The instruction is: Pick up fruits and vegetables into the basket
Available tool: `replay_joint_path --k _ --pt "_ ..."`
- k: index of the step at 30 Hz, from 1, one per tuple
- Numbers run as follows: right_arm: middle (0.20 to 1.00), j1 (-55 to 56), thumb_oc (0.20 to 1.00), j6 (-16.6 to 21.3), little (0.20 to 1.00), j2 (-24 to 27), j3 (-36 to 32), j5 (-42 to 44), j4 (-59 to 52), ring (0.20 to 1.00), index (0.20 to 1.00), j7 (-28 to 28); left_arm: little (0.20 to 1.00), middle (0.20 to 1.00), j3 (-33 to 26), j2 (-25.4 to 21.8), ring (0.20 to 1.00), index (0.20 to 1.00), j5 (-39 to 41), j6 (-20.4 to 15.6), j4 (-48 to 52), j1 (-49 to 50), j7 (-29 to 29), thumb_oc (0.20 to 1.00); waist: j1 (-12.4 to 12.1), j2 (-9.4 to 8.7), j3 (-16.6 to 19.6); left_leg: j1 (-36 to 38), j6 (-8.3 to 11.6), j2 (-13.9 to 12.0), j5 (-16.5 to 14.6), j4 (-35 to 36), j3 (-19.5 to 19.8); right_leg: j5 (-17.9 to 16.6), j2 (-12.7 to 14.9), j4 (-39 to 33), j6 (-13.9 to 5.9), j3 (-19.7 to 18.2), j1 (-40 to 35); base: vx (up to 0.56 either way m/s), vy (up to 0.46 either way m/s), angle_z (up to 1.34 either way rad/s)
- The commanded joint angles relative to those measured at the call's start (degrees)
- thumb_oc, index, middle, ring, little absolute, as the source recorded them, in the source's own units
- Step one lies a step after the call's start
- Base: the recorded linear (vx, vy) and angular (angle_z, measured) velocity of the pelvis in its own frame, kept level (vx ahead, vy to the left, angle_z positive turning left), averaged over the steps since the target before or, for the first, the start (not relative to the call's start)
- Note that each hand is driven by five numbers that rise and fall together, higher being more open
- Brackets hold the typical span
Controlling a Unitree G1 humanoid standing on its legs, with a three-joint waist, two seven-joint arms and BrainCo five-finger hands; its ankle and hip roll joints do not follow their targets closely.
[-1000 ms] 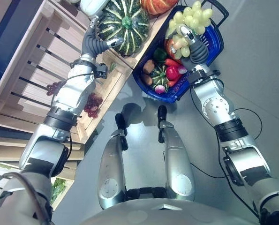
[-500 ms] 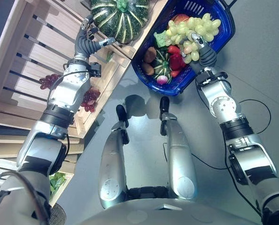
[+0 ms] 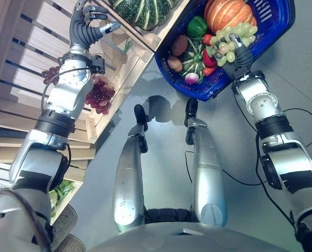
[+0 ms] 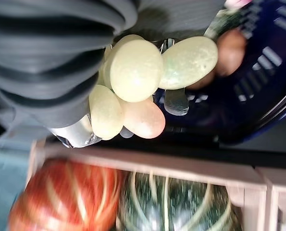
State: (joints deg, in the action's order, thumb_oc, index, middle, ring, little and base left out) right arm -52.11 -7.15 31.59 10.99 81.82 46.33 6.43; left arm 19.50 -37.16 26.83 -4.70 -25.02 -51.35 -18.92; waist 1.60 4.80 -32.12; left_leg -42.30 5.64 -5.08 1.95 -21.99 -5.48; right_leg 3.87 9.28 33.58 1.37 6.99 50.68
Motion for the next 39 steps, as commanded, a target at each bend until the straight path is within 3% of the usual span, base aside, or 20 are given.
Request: replay_joint_path --k 1,2,12,13,14,16,17,19,20,23,24,25,26,28,32,34,39 --pt "0.200 -2.3 0.200 -1.9 0.200 3.5 -1.5 4.5 -0.7 0.200 0.200 1.2 1.000 1.000 -2.1 -1.5 1.000 1.000 -2.8 -1.6 -1.8 1.1 -2.8 1.000 -0.1 4.90 2.3 -4.2 -1.57 1.7 0.8 -2.0 -2.7 4.4 -2.1 4.0 -2.21 1.4 -0.1 0.01 -0.055 0.09" --pt "0.200 -3.3 0.200 -4.1 0.200 3.9 -1.2 6.4 2.9 0.200 0.200 0.0 1.000 1.000 -1.8 -2.4 1.000 1.000 -3.6 -1.3 -1.7 0.1 -3.0 1.000 -0.5 5.11 2.3 -5.2 -1.76 1.8 0.8 -2.4 -2.2 4.4 -2.0 4.7 -2.14 1.3 0.9 0.01 -0.057 0.08" --pt "0.200 -7.4 0.200 -8.6 0.200 4.2 -2.3 11.5 13.2 0.200 0.200 -1.1 1.000 1.000 1.3 -4.5 1.000 1.000 -11.5 -0.3 -2.3 -4.4 -5.0 1.000 -1.3 5.69 2.3 -8.7 -2.42 2.3 0.6 -4.1 -1.2 4.1 -1.9 6.5 -2.08 1.3 3.9 0.01 -0.028 0.09" --pt "0.429 -7.4 0.429 -8.8 0.429 4.3 -2.4 11.4 13.5 0.429 0.429 -1.3 1.000 1.000 1.6 -4.9 1.000 1.000 -12.7 -0.2 -2.4 -4.6 -5.3 1.000 -1.3 5.72 2.3 -8.8 -2.44 2.2 0.6 -4.2 -1.2 4.1 -1.9 6.6 -2.09 1.2 4.0 0.01 -0.010 0.03" --pt "1.000 -7.4 1.000 -8.8 1.000 4.3 -2.4 11.1 13.8 1.000 1.000 -1.8 1.000 1.000 2.1 -5.3 1.000 1.000 -14.0 0.3 -2.4 -5.1 -5.9 1.000 -1.3 5.65 2.3 -9.0 -2.43 2.2 0.6 -4.4 -1.1 4.0 -2.0 6.7 -2.13 1.1 4.2 0.00 -0.009 0.03" --pt "1.000 -7.3 1.000 -7.7 1.000 4.7 -2.4 11.1 13.9 1.000 1.000 -1.5 1.000 1.000 3.3 -6.7 1.000 1.000 -18.3 2.0 -2.6 -6.6 -6.5 1.000 -1.1 5.50 2.3 -9.5 -2.43 2.1 0.6 -4.7 -1.0 3.8 -2.1 6.8 -2.20 1.0 4.5 -0.03 -0.013 0.03" --pt "1.000 -7.5 1.000 -7.5 1.000 4.8 -2.5 10.6 13.8 1.000 1.000 -1.3 1.000 1.000 3.6 -7.1 1.000 1.000 -19.6 2.4 -2.7 -7.1 -6.7 1.000 -1.2 5.54 2.3 -10.5 -2.93 1.8 2.0 -4.3 -1.5 2.4 -2.0 6.4 -1.66 1.7 5.6 0.00 0.000 0.00" --pt "1.000 -7.4 1.000 -6.7 1.000 5.0 -2.3 8.9 14.0 1.000 1.000 -1.7 1.000 1.000 4.7 -8.1 1.000 1.000 -22.2 3.5 -3.0 -8.0 -7.0 1.000 -1.0 5.37 2.3 -9.9 -2.40 2.0 0.8 -4.8 -0.8 3.3 -2.2 6.6 -2.22 0.9 4.9 0.00 0.000 0.00" --pt "1.000 -7.4 1.000 -5.3 1.000 5.1 -2.1 6.0 13.9 1.000 1.000 -1.4 1.000 1.000 5.7 -9.0 1.000 1.000 -24.8 4.9 -2.9 -9.1 -7.6 1.000 -1.0 5.31 2.3 -10.6 -2.88 1.6 2.0 -4.3 -1.3 2.0 -2.2 6.0 -1.74 1.5 5.6 0.00 0.000 0.00" --pt "1.000 -7.0 1.000 -3.4 1.000 5.5 -0.8 -3.6 13.3 1.000 1.000 -2.8 1.000 1.000 7.4 -10.6 1.000 1.000 -29.5 8.1 -2.5 -10.2 -7.9 1.000 -0.8 4.94 2.3 -9.6 -2.36 1.8 0.7 -4.5 -0.6 2.9 -2.5 5.8 -2.33 0.9 4.6 -0.01 -0.012 -0.01" --pt "1.000 -7.1 1.000 -2.7 1.000 5.6 -0.1 -6.1 12.4 1.000 1.000 -3.7 1.000 1.000 7.9 -11.3 1.000 1.000 -31.1 9.6 -2.1 -10.9 -7.6 1.000 -0.8 4.79 2.3 -10.3 -2.80 1.5 2.1 -3.9 -1.2 1.5 -2.5 4.9 -1.83 1.5 5.2 -0.02 -0.010 -0.03" --pt "1.000 -6.9 1.000 -2.2 1.000 5.9 0.5 -7.3 11.6 1.000 1.000 -4.0 1.000 1.000 8.2 -11.7 1.000 1.000 -32.4 10.5 -2.0 -11.1 -7.2 1.000 -0.7 4.61 2.3 -9.2 -2.32 1.7 0.8 -4.1 -0.6 2.6 -2.6 5.0 -2.36 0.9 4.2 -0.08 -0.009 -0.02" --pt "1.000 -6.7 1.000 -2.0 1.000 6.2 0.8 -8.1 10.5 1.000 1.000 -4.1 1.000 1.000 8.4 -12.5 1.000 1.000 -34.0 11.5 -1.6 -11.4 -6.7 1.000 -0.8 4.55 2.3 -10.0 -2.80 1.4 2.3 -3.5 -1.2 1.1 -2.6 4.3 -1.83 1.6 4.9 0.00 0.000 0.00" --pt "1.000 -5.6 1.000 -1.3 1.000 6.6 1.5 -10.8 8.1 1.000 1.000 -4.8 1.000 1.000 9.2 -14.1 1.000 1.000 -37.1 13.4 -1.1 -11.4 -5.6 1.000 -0.5 4.23 2.3 -9.5 -2.67 1.3 2.3 -3.3 -1.2 0.8 -2.7 3.6 -1.94 1.6 4.3 -0.04 -0.003 -0.01" --pt "1.000 -1.6 1.000 0.4 1.000 7.9 3.7 -18.3 -2.2 1.000 1.000 -11.2 1.000 1.000 10.7 -17.1 1.000 1.000 -42.5 18.8 1.5 -9.9 -2.3 1.000 0.5 3.40 2.3 -7.6 -2.47 1.1 2.5 -1.9 -1.7 -0.1 -3.2 1.2 -2.21 1.4 2.6 -0.02 0.031 -0.02" --pt "1.000 1.3 1.000 1.9 1.000 8.2 3.0 -23.4 -6.7 1.000 1.000 -13.8 1.000 1.000 10.6 -18.1 1.000 1.000 -45.3 20.0 2.6 -8.4 -1.8 1.000 1.1 3.18 2.3 -6.5 -2.38 0.9 2.4 -1.4 -2.2 -0.2 -3.4 0.4 -2.42 1.3 1.6 -0.01 0.071 -0.08" --pt "1.000 8.8 1.000 1.3 1.000 8.9 0.4 -36.2 -18.6 1.000 1.000 -19.8 1.000 1.000 7.8 -19.6 1.000 1.000 -51.9 20.0 6.9 -2.8 -0.2 1.000 2.6 2.76 2.3 -3.8 -2.19 1.0 2.1 -0.2 -3.0 -0.4 -4.0 -1.4 -2.76 0.5 -0.6 0.00 0.091 -0.10"
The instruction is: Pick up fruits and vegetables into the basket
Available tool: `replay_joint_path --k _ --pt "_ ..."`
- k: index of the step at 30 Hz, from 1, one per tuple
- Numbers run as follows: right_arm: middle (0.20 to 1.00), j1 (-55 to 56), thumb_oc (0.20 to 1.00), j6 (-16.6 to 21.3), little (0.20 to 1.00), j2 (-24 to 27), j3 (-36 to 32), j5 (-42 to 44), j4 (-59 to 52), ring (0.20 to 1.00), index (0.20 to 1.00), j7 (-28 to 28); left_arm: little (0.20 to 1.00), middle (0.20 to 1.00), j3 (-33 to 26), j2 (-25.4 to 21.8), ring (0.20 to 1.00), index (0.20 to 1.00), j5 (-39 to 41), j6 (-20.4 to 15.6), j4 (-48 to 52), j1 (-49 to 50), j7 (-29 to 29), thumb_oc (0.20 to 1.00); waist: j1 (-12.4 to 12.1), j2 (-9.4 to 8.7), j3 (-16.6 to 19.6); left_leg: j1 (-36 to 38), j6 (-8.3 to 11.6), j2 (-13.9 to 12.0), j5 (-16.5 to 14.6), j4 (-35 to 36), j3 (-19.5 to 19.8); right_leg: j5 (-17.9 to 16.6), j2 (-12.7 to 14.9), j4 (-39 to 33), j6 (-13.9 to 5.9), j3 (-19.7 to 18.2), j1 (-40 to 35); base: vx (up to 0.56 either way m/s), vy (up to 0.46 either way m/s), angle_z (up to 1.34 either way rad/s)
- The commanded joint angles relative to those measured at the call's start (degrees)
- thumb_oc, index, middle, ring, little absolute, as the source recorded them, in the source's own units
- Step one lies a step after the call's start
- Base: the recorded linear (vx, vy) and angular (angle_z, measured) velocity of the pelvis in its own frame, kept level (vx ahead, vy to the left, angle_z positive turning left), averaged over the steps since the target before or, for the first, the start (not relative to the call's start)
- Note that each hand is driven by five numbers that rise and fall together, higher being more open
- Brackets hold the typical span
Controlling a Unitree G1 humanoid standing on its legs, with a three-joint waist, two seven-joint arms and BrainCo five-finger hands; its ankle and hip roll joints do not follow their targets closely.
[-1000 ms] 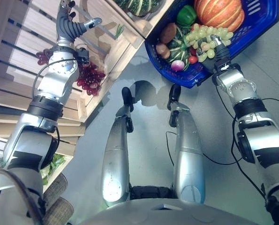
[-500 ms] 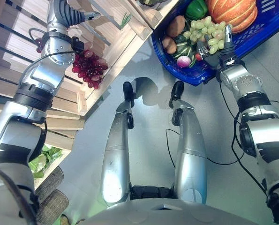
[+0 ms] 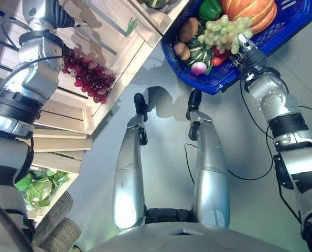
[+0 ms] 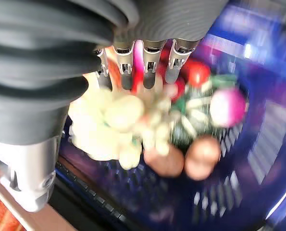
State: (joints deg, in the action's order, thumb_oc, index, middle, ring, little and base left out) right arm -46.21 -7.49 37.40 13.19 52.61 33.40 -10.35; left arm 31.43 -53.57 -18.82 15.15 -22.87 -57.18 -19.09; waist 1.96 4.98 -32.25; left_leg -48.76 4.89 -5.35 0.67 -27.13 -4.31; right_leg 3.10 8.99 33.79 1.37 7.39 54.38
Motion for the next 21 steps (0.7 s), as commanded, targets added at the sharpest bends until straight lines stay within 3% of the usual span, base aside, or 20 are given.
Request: replay_joint_path --k 1,5,12,17,21 --pt "1.000 4.9 1.000 0.8 1.000 2.9 -2.8 -7.7 -8.6 1.000 1.000 -2.8 1.000 1.000 -5.5 -3.4 1.000 1.000 -7.6 0.0 6.5 4.9 0.2 1.000 2.5 2.54 2.5 3.3 -1.37 1.2 3.3 5.2 -4.5 0.3 -3.7 -2.2 -2.82 0.0 -4.9 0.01 0.094 -0.24" --pt "1.000 12.0 1.000 0.5 1.000 1.5 -5.1 -13.1 -16.5 1.000 1.000 1.3 1.000 1.000 -11.0 -3.0 1.000 1.000 -11.3 -1.6 11.7 12.7 -0.4 1.000 3.2 2.42 2.5 6.1 -1.22 1.5 2.7 6.1 -5.2 0.3 -3.5 -3.9 -2.92 -0.3 -7.6 0.01 0.089 -0.15" --pt "1.000 22.9 1.000 3.4 1.000 -0.6 -8.0 -24.0 -28.4 1.000 1.000 4.1 1.000 1.000 -18.1 -1.9 1.000 1.000 -15.2 -5.1 18.2 25.0 0.6 1.000 4.5 1.59 2.5 10.7 -1.30 2.2 1.9 7.0 -6.4 -0.5 -2.8 -6.6 -3.58 -0.3 -12.5 0.01 0.061 -0.09" --pt "1.000 29.2 1.000 4.7 1.000 -1.3 -9.5 -30.5 -34.0 1.000 1.000 4.6 1.000 1.000 -21.6 -1.9 1.000 1.000 -20.9 -7.3 22.3 32.1 -0.1 1.000 5.4 1.17 2.5 13.7 -1.63 2.5 1.2 7.7 -7.4 -0.8 -2.4 -8.2 -4.10 -0.7 -15.5 0.02 0.076 -0.05" --pt "1.000 31.9 1.000 5.4 1.000 -1.5 -10.6 -30.1 -35.3 1.000 1.000 4.8 1.000 1.000 -21.6 -2.5 1.000 1.000 -22.4 -6.3 23.9 34.8 3.0 1.000 5.9 1.19 2.5 15.5 -1.79 2.7 0.8 8.1 -7.9 -0.9 -2.1 -9.1 -4.46 -0.8 -17.3 0.02 0.058 -0.09"
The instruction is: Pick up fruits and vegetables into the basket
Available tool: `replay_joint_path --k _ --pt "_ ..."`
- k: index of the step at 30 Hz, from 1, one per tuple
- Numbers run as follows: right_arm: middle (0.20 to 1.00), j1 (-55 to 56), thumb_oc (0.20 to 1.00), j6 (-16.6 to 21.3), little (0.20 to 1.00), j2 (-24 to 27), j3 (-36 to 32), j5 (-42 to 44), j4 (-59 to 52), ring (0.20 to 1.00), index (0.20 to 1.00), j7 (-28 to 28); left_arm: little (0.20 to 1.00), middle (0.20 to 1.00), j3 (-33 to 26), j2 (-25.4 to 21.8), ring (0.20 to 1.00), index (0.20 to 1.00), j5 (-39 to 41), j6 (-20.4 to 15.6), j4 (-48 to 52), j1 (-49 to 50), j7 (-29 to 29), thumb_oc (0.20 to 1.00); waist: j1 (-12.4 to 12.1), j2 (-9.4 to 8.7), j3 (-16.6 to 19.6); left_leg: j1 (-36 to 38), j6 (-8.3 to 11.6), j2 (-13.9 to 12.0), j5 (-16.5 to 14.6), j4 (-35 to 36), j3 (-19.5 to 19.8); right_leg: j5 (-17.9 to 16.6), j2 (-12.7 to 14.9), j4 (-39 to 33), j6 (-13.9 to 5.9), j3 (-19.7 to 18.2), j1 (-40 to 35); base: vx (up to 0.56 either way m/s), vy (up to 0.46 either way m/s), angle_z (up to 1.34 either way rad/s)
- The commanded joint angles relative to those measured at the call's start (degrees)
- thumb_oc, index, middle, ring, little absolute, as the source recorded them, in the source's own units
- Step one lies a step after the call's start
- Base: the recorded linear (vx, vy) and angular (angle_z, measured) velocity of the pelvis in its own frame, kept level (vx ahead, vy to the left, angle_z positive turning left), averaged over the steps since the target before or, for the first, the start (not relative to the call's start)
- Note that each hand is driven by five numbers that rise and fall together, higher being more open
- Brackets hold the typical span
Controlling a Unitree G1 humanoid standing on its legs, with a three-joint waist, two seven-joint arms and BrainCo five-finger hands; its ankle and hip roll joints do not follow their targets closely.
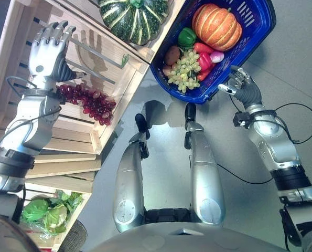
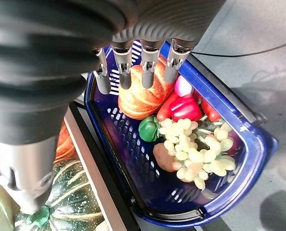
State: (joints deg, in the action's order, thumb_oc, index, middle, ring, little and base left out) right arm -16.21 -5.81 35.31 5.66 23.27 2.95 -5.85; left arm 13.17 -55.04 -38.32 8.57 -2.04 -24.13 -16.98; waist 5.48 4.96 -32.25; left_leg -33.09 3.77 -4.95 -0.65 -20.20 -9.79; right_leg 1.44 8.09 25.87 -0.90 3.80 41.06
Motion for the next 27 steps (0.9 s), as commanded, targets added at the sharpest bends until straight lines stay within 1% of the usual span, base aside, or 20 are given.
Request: replay_joint_path --k 1,2,5,6,7,11,15,18,20,22,27 --pt "1.000 2.3 1.000 4.0 1.000 0.5 -3.2 -0.6 -5.0 1.000 1.000 0.3 1.000 1.000 -3.0 -1.1 1.000 1.000 -3.2 0.6 3.3 2.2 1.9 1.000 2.5 1.29 2.5 0.1 -0.77 2.3 2.0 1.2 -2.6 0.8 -1.2 -1.3 -2.23 2.7 -4.2 0.02 0.057 -0.06" --pt "1.000 3.3 1.000 4.6 1.000 0.4 -3.7 -0.1 -5.1 1.000 1.000 0.5 1.000 1.000 -2.3 -1.3 1.000 1.000 -3.4 1.3 3.4 2.8 3.5 1.000 2.8 1.31 2.5 0.7 -0.90 2.4 1.9 1.4 -2.8 0.8 -1.1 -1.5 -2.32 2.7 -4.8 0.02 0.053 -0.04" --pt "1.000 4.6 1.000 5.0 1.000 0.5 -4.3 0.3 -5.5 1.000 1.000 -0.1 1.000 1.000 -0.9 -2.1 1.000 1.000 -3.8 2.0 3.2 3.4 5.0 1.000 3.1 1.39 2.5 1.4 -1.05 2.4 1.7 1.4 -3.1 0.7 -1.0 -1.8 -2.51 2.5 -5.5 0.02 0.046 -0.04" --pt "1.000 5.4 1.000 5.2 1.000 1.0 -4.8 0.9 -6.1 1.000 1.000 -0.1 1.000 1.000 0.7 -2.6 1.000 1.000 -3.9 3.1 3.1 3.7 7.2 1.000 3.6 1.55 2.5 1.9 -1.15 2.4 1.5 1.4 -3.5 0.6 -0.8 -2.1 -2.71 2.4 -5.9 0.02 0.067 -0.07" --pt "1.000 5.7 1.000 5.3 1.000 1.2 -4.9 0.9 -6.2 1.000 1.000 -0.1 1.000 1.000 1.5 -2.6 1.000 1.000 -3.9 3.3 2.9 3.7 8.5 1.000 3.8 1.63 2.5 2.0 -1.21 2.4 1.4 1.3 -3.7 0.6 -0.8 -2.1 -2.74 2.3 -6.0 0.02 0.073 -0.07" --pt "1.000 6.0 1.000 5.5 1.000 1.5 -4.9 1.4 -6.0 1.000 1.000 -0.4 1.000 1.000 4.3 -2.6 1.000 1.000 -4.5 4.3 1.8 3.2 10.5 1.000 4.4 1.93 2.5 2.4 -1.32 2.5 1.2 1.2 -4.1 0.5 -0.8 -2.2 -2.79 1.8 -6.1 0.01 0.042 -0.06" --pt "1.000 5.3 1.000 5.5 1.000 2.3 -4.9 2.8 -5.6 1.000 1.000 -1.3 1.000 1.000 8.4 -3.1 1.000 1.000 -8.1 4.7 0.4 1.4 11.5 1.000 4.8 2.08 2.5 2.2 -1.37 2.4 0.9 1.1 -4.8 0.4 -0.6 -2.3 -2.95 1.6 -5.7 0.00 0.025 -0.08" --pt "1.000 4.8 1.000 5.7 1.000 2.4 -4.4 2.9 -5.5 1.000 1.000 -1.6 1.000 1.000 11.6 -2.9 1.000 1.000 -8.4 5.7 -1.2 -0.6 13.9 1.000 5.3 2.10 2.5 2.0 -1.36 2.3 0.9 1.0 -5.2 0.3 -0.6 -2.3 -3.07 1.4 -5.2 0.00 0.006 -0.02" --pt "1.000 4.1 1.000 5.9 1.000 2.3 -3.9 3.0 -5.4 1.000 1.000 -2.0 1.000 1.000 14.4 -2.0 1.000 1.000 -9.0 7.3 -3.2 -1.9 16.0 1.000 5.5 2.04 2.5 1.4 -1.35 2.2 0.8 0.8 -5.5 0.1 -0.6 -2.2 -3.12 1.3 -4.6 -0.01 0.010 -0.04" --pt "1.000 3.7 1.000 6.2 1.000 2.2 -3.5 2.9 -5.2 1.000 1.000 -2.4 1.000 1.000 16.2 -1.3 1.000 1.000 -8.7 8.2 -5.4 -2.6 16.1 1.000 5.7 1.91 2.5 1.0 -1.30 2.1 0.8 0.6 -5.7 0.1 -0.7 -2.1 -3.13 1.3 -4.1 -0.01 0.009 -0.06" --pt "1.000 2.3 1.000 6.5 1.000 2.3 -3.2 3.3 -5.4 1.000 1.000 -2.9 1.000 1.000 20.3 2.5 1.000 1.000 -9.3 12.3 -13.0 -4.4 16.3 1.000 6.3 1.30 2.5 -0.4 -1.23 1.6 0.8 0.2 -6.2 -0.3 -1.1 -1.7 -3.15 0.8 -2.4 0.00 0.009 -0.05"
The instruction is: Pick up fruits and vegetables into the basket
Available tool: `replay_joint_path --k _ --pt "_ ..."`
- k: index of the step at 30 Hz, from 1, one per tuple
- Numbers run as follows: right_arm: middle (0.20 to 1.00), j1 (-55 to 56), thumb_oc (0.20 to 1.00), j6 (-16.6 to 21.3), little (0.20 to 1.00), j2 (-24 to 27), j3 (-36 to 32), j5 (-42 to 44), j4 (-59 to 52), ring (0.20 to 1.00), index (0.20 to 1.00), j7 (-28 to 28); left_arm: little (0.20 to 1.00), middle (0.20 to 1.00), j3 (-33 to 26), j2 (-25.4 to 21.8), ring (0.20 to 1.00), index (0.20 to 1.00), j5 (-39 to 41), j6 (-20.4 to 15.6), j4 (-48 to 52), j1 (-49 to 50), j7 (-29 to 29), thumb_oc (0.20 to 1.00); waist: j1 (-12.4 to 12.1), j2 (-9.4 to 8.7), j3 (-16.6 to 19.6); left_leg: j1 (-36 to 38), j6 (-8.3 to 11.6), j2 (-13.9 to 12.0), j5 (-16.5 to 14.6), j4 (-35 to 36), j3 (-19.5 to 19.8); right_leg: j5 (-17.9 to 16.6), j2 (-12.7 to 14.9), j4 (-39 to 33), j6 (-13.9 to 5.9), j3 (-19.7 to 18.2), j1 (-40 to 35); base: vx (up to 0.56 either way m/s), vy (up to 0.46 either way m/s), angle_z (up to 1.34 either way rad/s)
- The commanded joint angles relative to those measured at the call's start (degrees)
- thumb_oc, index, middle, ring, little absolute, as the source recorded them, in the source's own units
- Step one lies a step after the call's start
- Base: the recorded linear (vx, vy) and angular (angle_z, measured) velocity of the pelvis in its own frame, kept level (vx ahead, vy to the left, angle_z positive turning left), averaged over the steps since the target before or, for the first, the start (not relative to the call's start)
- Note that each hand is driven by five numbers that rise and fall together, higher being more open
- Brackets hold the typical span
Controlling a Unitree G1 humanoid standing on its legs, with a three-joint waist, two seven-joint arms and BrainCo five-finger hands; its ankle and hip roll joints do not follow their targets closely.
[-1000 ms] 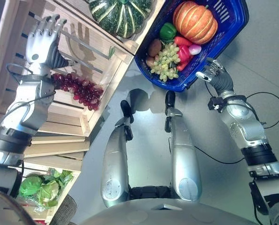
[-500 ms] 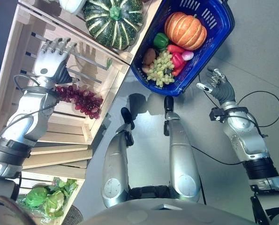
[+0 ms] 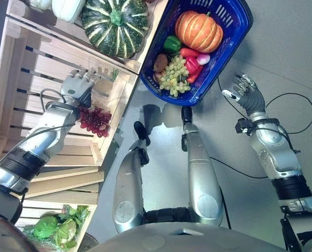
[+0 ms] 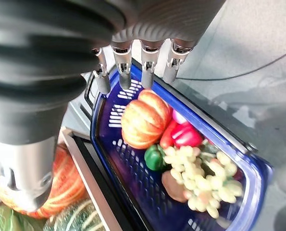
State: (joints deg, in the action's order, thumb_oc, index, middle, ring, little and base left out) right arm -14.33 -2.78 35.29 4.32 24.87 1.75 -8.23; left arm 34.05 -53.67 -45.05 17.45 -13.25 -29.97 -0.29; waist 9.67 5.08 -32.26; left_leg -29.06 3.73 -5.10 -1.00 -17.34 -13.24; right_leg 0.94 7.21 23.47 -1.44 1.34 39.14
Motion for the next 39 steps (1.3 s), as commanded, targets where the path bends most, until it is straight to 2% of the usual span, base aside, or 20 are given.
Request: replay_joint_path --k 1,7,14,18,28,29,32,33,35,36,39 --pt "1.000 0.1 1.000 3.3 1.000 2.3 -1.9 1.5 -4.5 1.000 1.000 -0.6 1.000 1.000 0.0 2.0 1.000 1.000 -2.6 3.9 -4.1 1.1 -0.7 1.000 2.3 1.07 2.5 -4.7 -1.13 1.7 1.2 -2.7 -2.9 0.2 -0.4 0.8 -2.60 3.0 0.0 0.00 0.018 -0.08" --pt "1.000 -0.1 1.000 3.3 1.000 2.2 -2.0 1.1 -5.5 1.000 1.000 -0.7 1.000 1.000 0.5 5.6 1.000 1.000 -2.7 4.9 -11.2 0.7 -2.3 1.000 2.9 0.90 2.5 -5.9 -0.97 1.3 1.4 -3.0 -3.5 0.1 -0.9 1.5 -2.42 2.5 1.8 0.00 0.018 -0.04" --pt "1.000 -0.9 1.000 2.2 1.000 2.1 -2.3 0.1 -6.4 1.000 1.000 -0.5 1.000 1.000 0.7 10.1 1.000 1.000 -2.5 6.8 -17.9 1.4 1.0 1.000 3.4 1.47 2.5 -6.5 -0.71 1.5 1.7 -2.8 -3.5 0.1 -0.8 1.9 -2.23 2.0 3.0 0.00 0.022 -0.01" --pt "1.000 -2.3 1.000 1.4 1.000 2.3 -2.0 0.0 -6.4 1.000 1.000 -0.9 1.000 1.000 0.5 13.3 1.000 1.000 -2.4 6.5 -23.8 1.1 -2.3 1.000 3.7 1.50 2.5 -6.9 -0.56 1.5 1.9 -3.0 -3.6 0.2 -0.9 2.1 -1.97 1.9 3.6 0.00 0.009 0.00" --pt "1.000 -3.7 1.000 1.0 1.000 3.5 -2.2 -0.2 -6.3 1.000 1.000 -0.9 1.000 1.000 1.1 17.1 1.000 1.000 -3.0 5.3 -32.9 0.5 -6.8 1.000 4.4 2.07 2.5 -8.4 -0.15 1.6 2.5 -2.9 -3.8 0.2 -1.1 2.9 -1.56 1.3 5.9 0.00 0.027 -0.02" --pt "1.000 -3.6 1.000 1.4 1.000 3.5 -1.8 -0.4 -6.1 1.000 1.000 -1.0 1.000 1.000 1.4 18.0 1.000 1.000 -3.3 5.4 -34.4 0.5 -7.6 1.000 4.5 2.08 2.5 -7.7 0.44 1.7 1.1 -3.4 -3.2 1.7 -1.3 3.5 -1.90 0.9 5.3 0.04 0.034 -0.05" --pt "1.000 -4.2 1.000 1.9 1.000 3.6 -1.5 -0.6 -5.9 1.000 1.000 -1.0 1.000 1.000 1.8 18.9 1.000 1.000 -7.6 5.9 -37.0 0.3 -10.7 1.000 4.6 2.03 2.5 -8.5 0.48 1.7 1.1 -3.6 -3.1 1.7 -1.5 3.7 -1.76 0.8 6.1 -0.02 0.015 -0.01" --pt "1.000 -4.6 1.000 2.0 1.000 3.7 -1.6 -0.6 -6.0 1.000 1.000 -1.0 1.000 1.000 1.7 18.9 1.000 1.000 -8.4 6.2 -37.3 0.1 -11.6 1.000 4.6 2.01 2.5 -9.6 -0.07 1.6 2.5 -3.3 -3.8 0.2 -1.4 3.3 -1.32 1.0 7.3 -0.08 0.004 0.00" --pt "1.000 -5.0 1.000 2.2 1.000 4.0 -1.2 -0.4 -6.2 1.000 1.000 -1.4 1.000 1.000 2.3 19.2 1.000 1.000 -12.4 8.4 -38.5 -0.4 -12.6 1.000 4.6 1.92 2.5 -10.3 -0.05 1.4 2.6 -3.6 -3.7 0.3 -1.6 3.7 -1.28 0.9 8.1 -0.03 0.009 0.00" --pt "1.000 -5.0 1.000 2.8 1.000 3.9 -0.8 -0.4 -5.8 1.000 1.000 -1.5 1.000 1.000 2.8 19.6 1.000 1.000 -15.1 9.7 -39.9 -0.4 -13.9 1.000 4.6 1.77 2.5 -9.9 0.55 1.4 1.2 -4.2 -2.9 1.7 -1.8 4.3 -1.68 0.6 7.7 0.00 0.000 0.00" --pt "1.000 -5.5 1.000 3.8 1.000 3.7 -0.4 -0.5 -5.6 1.000 1.000 -2.1 1.000 1.000 3.2 20.2 1.000 1.000 -21.8 12.6 -42.7 -0.6 -14.4 1.000 4.4 1.51 2.5 -11.0 0.57 1.3 1.1 -4.5 -2.5 1.8 -1.9 4.6 -1.69 0.8 8.6 -0.03 -0.013 0.00"
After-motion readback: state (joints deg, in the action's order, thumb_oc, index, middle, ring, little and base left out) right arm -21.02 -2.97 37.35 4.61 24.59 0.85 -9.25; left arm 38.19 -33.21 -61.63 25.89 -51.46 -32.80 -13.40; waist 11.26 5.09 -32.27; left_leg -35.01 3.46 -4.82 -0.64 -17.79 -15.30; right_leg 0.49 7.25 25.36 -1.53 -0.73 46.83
